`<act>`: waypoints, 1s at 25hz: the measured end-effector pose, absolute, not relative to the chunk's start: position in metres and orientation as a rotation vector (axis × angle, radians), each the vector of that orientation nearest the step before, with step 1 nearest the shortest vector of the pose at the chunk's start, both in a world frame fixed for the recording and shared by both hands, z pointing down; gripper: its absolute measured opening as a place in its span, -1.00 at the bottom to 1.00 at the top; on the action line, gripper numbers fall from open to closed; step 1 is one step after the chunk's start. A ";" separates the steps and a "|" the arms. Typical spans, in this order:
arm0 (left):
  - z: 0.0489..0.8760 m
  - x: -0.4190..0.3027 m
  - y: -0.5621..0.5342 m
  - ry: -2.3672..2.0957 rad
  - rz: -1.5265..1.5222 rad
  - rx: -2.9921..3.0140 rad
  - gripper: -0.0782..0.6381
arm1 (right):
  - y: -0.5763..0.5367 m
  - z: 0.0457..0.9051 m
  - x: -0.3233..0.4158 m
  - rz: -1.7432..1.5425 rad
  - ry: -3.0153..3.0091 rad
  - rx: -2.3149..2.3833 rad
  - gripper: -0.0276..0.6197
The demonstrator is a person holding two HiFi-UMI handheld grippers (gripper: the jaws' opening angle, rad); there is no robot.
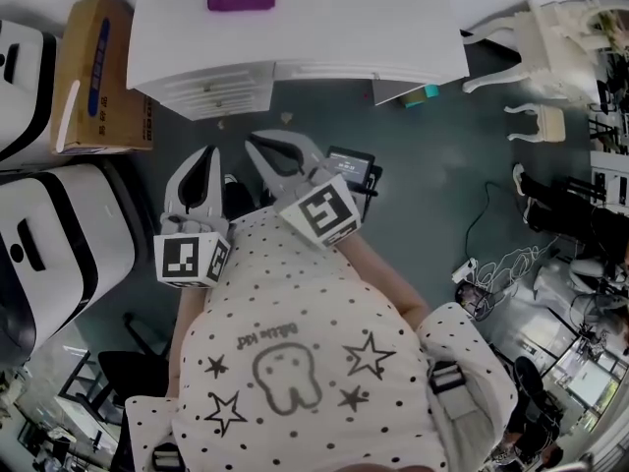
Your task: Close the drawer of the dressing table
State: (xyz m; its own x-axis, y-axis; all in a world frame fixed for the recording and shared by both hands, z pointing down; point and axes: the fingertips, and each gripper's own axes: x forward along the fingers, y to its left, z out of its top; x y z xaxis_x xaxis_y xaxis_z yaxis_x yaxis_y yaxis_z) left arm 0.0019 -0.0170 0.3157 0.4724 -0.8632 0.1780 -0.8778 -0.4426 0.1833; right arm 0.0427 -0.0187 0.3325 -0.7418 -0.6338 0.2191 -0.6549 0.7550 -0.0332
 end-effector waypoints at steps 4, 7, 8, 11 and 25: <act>0.315 -0.010 -0.018 -1.527 0.076 2.454 -0.78 | -0.019 0.330 0.036 0.164 -2.776 1.012 -0.93; 0.315 -0.014 -0.019 -1.528 0.071 2.442 -0.78 | -0.018 0.328 0.034 0.155 -2.779 1.008 -0.93; 0.315 -0.013 -0.019 -1.522 0.074 2.442 -0.78 | -0.018 0.329 0.033 0.153 -2.778 1.005 -0.93; 0.316 -0.007 -0.019 -1.505 0.077 2.457 -0.78 | -0.016 0.330 0.035 0.150 -2.775 0.997 -0.93; 0.318 0.009 -0.001 -1.491 0.076 2.477 -0.78 | -0.002 0.334 0.043 0.152 -2.765 0.963 -0.92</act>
